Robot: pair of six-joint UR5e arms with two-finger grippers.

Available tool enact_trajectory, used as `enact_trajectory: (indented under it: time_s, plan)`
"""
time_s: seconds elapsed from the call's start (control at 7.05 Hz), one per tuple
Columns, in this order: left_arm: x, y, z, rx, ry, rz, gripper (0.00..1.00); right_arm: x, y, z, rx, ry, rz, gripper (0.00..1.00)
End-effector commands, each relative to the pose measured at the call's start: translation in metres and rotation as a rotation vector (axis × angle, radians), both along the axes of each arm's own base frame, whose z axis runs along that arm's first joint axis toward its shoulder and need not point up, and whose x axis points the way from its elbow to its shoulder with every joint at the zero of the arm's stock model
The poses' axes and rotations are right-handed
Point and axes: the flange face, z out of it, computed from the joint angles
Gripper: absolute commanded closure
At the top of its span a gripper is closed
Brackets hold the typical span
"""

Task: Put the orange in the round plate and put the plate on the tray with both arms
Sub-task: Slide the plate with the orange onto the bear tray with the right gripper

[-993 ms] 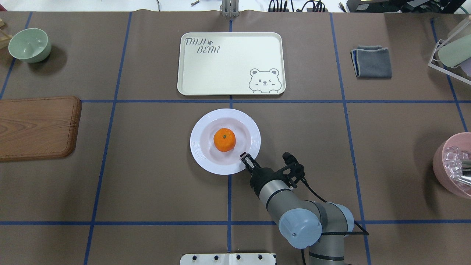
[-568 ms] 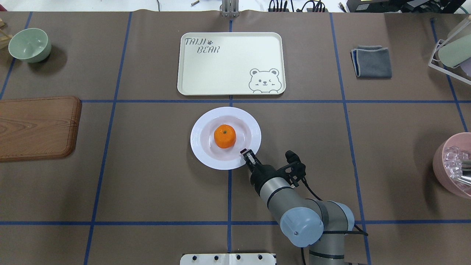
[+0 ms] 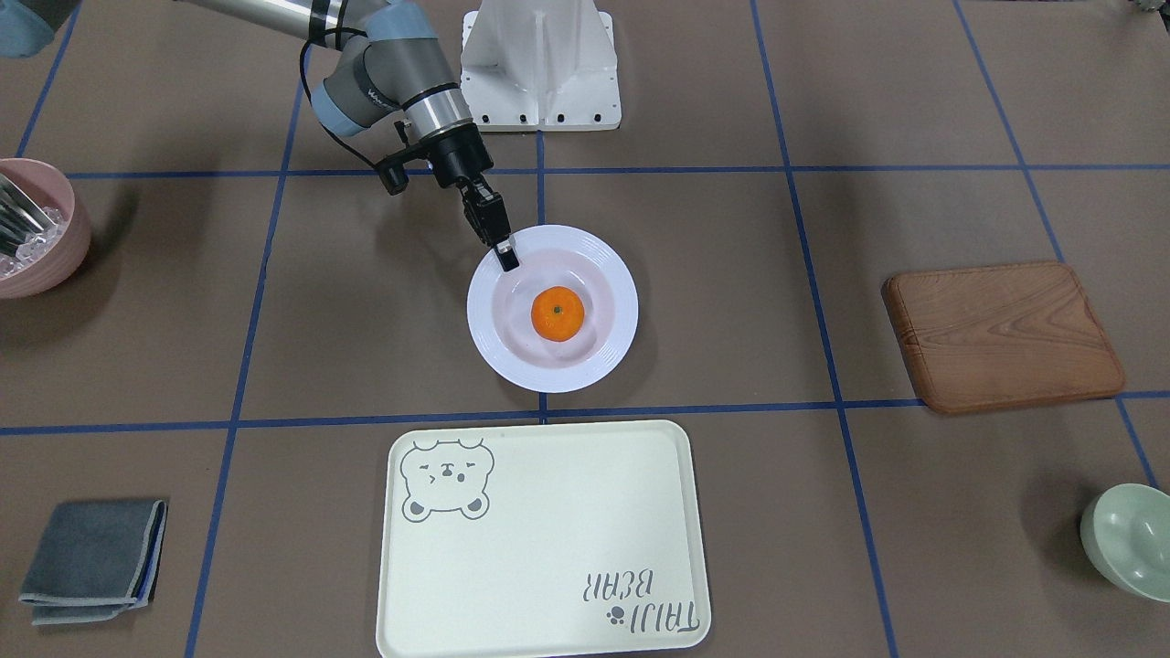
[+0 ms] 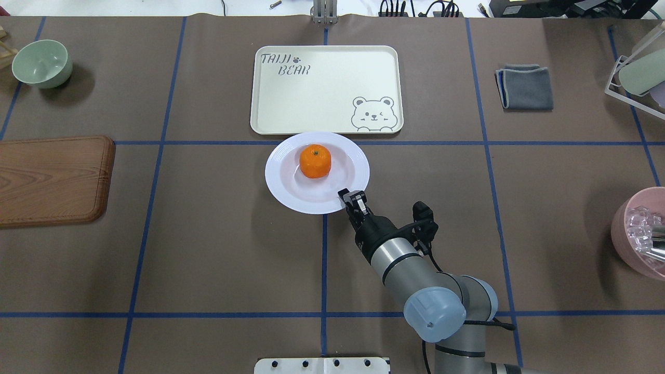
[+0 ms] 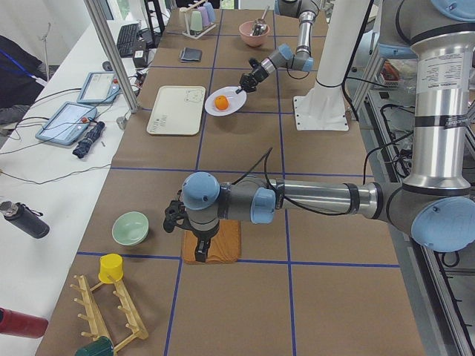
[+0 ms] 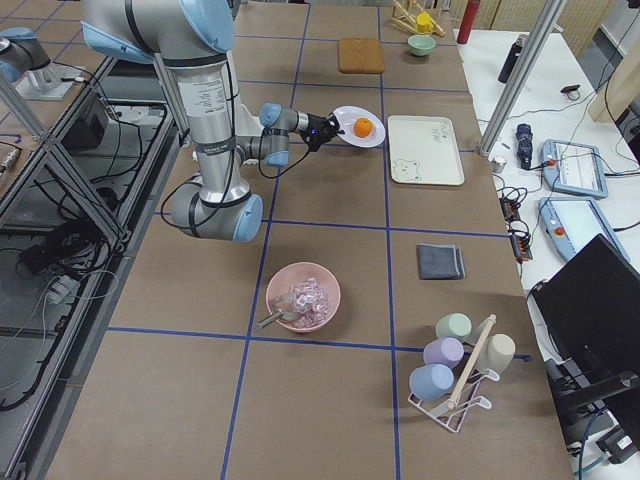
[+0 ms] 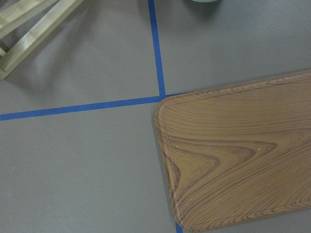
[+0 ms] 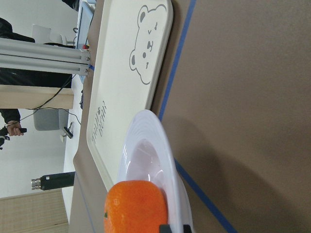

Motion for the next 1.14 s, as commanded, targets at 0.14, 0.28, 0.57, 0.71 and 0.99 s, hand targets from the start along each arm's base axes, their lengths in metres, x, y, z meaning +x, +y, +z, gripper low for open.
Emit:
enact_trajectory:
  time_s: [0.14,0.28,0.57,0.71,0.99]
  plan:
    - [-0.003,0.006,0.005,-0.014,-0.005,-0.010,0.01,0.020,-0.042,-0.028,0.015,-0.053,0.117,1.00]
    - [-0.002,0.013,0.011,-0.033,-0.005,-0.013,0.01,0.018,-0.075,-0.035,0.003,-0.019,0.163,1.00]
    - [-0.004,0.025,0.008,-0.028,-0.009,-0.016,0.01,-0.024,-0.151,-0.044,-0.055,0.120,0.233,1.00]
    - [-0.004,0.025,0.005,-0.022,-0.008,-0.018,0.01,-0.041,-0.179,-0.031,-0.103,0.168,0.230,1.00]
    - [-0.005,0.024,0.004,-0.022,-0.008,-0.019,0.01,-0.067,-0.223,-0.032,-0.159,0.196,0.261,1.00]
